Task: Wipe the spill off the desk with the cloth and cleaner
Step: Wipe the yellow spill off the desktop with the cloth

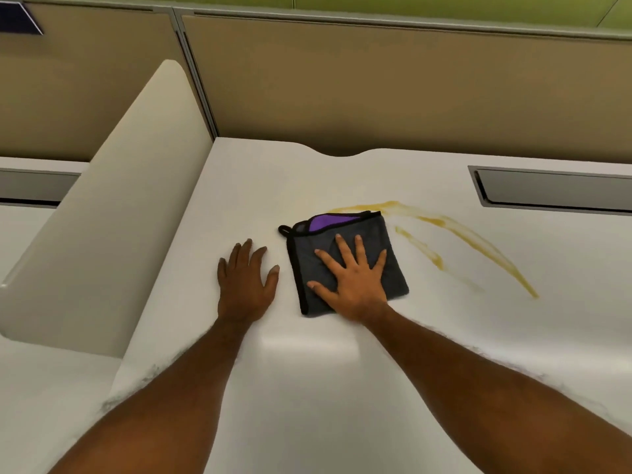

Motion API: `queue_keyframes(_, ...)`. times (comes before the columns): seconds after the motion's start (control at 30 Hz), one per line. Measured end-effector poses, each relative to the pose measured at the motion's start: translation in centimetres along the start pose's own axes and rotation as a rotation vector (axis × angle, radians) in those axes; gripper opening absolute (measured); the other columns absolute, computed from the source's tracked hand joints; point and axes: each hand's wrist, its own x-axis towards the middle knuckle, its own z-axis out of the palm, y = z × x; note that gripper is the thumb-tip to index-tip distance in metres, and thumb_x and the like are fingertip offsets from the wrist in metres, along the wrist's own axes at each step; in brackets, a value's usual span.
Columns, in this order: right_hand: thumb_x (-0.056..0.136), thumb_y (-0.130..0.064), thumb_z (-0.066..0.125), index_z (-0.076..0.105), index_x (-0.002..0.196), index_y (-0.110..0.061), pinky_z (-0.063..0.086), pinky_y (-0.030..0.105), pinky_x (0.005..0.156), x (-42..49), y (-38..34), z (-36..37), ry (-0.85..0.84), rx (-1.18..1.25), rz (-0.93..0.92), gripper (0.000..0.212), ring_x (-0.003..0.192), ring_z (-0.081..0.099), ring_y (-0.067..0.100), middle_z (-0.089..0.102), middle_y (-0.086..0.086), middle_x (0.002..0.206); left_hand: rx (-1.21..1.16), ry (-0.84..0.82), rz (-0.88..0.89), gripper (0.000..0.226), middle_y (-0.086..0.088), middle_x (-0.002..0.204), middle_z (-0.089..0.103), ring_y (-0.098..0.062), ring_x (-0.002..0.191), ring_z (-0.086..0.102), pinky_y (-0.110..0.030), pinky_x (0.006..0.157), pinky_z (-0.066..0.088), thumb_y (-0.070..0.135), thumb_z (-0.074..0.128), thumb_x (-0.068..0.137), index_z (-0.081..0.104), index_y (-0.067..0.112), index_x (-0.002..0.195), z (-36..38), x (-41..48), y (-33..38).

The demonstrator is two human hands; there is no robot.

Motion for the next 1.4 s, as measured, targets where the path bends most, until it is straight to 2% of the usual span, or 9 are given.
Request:
queue_keyframes(0.2, 0.078, -0.085, 0.015, 0.007, 0.149, -0.048, -0.017, 0.076, 0.102, 2.6, -0.5, -0.7, 0.027, 0.065, 0.271, 0.081, 0.147, -0.018, 0.038, -0.007, 0.002, 0.164, 0.055, 0.110, 0.004, 0.059, -0.009, 0.151, 0.041, -0.029, 0.143, 0.031, -0.053, 0.118, 0.017, 0.050, 0.037, 0.088, 0.050, 0.020, 0.137, 0.9, 0.1, 0.6)
queue_keyframes(0.4, 0.081, -0.084, 0.016, 0.005, 0.149, -0.051, -0.009, 0.075, 0.106, 2.1, 0.0, -0.3, 0.005, -0.004, -0.088, 0.076, 0.148, -0.018, 0.033, -0.006, -0.002, 0.164, 0.037, 0.105, -0.007, 0.059, -0.008, 0.151, 0.040, -0.027, 0.144, 0.030, -0.052, 0.119, 0.016, 0.049, 0.036, 0.088, 0.050, 0.020, 0.137, 0.8, 0.0, 0.7)
queue_keyframes(0.57, 0.078, -0.085, 0.013, 0.008, 0.149, -0.048, -0.017, 0.076, 0.103, 4.5, -0.6, -0.7, 0.033, 0.070, 0.229, 0.080, 0.147, -0.017, 0.037, -0.006, 0.001, 0.164, 0.045, 0.118, 0.000, 0.062, -0.007, 0.152, 0.040, -0.027, 0.144, 0.029, -0.051, 0.119, 0.015, 0.053, 0.029, 0.088, 0.050, 0.021, 0.138, 1.0, 0.1, 0.6)
queue_keyframes(0.67, 0.079, -0.084, 0.011, 0.003, 0.150, -0.047, -0.016, 0.077, 0.101, 4.6, -2.8, -0.6, 0.002, -0.007, 0.047, 0.080, 0.146, -0.020, 0.041, -0.010, 0.004, 0.164, 0.044, 0.117, -0.004, 0.062, -0.008, 0.151, 0.041, -0.027, 0.143, 0.030, -0.051, 0.118, 0.016, 0.053, 0.031, 0.089, 0.050, 0.021, 0.137, 0.9, 0.4, 0.7)
queue_keyframes(0.77, 0.082, -0.083, 0.018, 0.005, 0.149, -0.051, -0.010, 0.075, 0.105, 5.3, -0.5, -1.1, -0.007, -0.007, -0.168, 0.075, 0.148, -0.017, 0.034, -0.006, -0.002, 0.165, 0.043, 0.107, -0.010, 0.061, -0.008, 0.151, 0.042, -0.027, 0.143, 0.031, -0.052, 0.118, 0.018, 0.054, 0.030, 0.089, 0.050, 0.021, 0.137, 0.8, 0.3, 0.7)
queue_keyframes(0.97, 0.078, -0.085, 0.016, 0.012, 0.150, -0.047, -0.014, 0.077, 0.103, 9.0, 1.3, -1.3, 0.065, 0.057, 0.236, 0.081, 0.148, -0.014, 0.038, -0.002, 0.001, 0.164, 0.030, 0.103, -0.007, 0.062, -0.006, 0.153, 0.038, -0.025, 0.145, 0.027, -0.049, 0.120, 0.012, 0.055, 0.027, 0.090, 0.049, 0.023, 0.138, 0.8, 0.3, 0.7)
queue_keyframes(1.07, 0.079, -0.085, 0.013, 0.007, 0.150, -0.046, -0.015, 0.079, 0.101, 8.7, -0.7, -1.2, 0.017, -0.009, 0.070, 0.081, 0.146, -0.016, 0.042, -0.006, 0.004, 0.164, 0.031, 0.107, -0.006, 0.061, -0.006, 0.153, 0.039, -0.025, 0.145, 0.028, -0.050, 0.120, 0.014, 0.054, 0.029, 0.090, 0.049, 0.022, 0.138, 0.9, 0.3, 0.4)
queue_keyframes(1.2, 0.080, -0.085, 0.017, 0.004, 0.148, -0.052, -0.009, 0.075, 0.105, 8.1, 1.2, -1.3, -0.010, -0.032, -0.149, 0.076, 0.148, -0.015, 0.034, -0.006, -0.002, 0.164, 0.022, 0.113, -0.011, 0.061, -0.006, 0.152, 0.040, -0.026, 0.144, 0.028, -0.051, 0.119, 0.016, 0.054, 0.029, 0.089, 0.049, 0.022, 0.138, 0.8, 0.3, 0.4)
queue_keyframes(1.4, 0.077, -0.087, 0.018, 0.013, 0.149, -0.050, -0.014, 0.075, 0.104, 8.6, 6.0, -2.1, 0.056, 0.051, 0.275, 0.081, 0.149, -0.013, 0.033, -0.003, -0.002, 0.164, 0.022, 0.112, -0.008, 0.058, -0.005, 0.152, 0.040, -0.025, 0.144, 0.028, -0.050, 0.120, 0.015, 0.053, 0.032, 0.090, 0.049, 0.023, 0.137, 1.0, 0.2, 0.5)
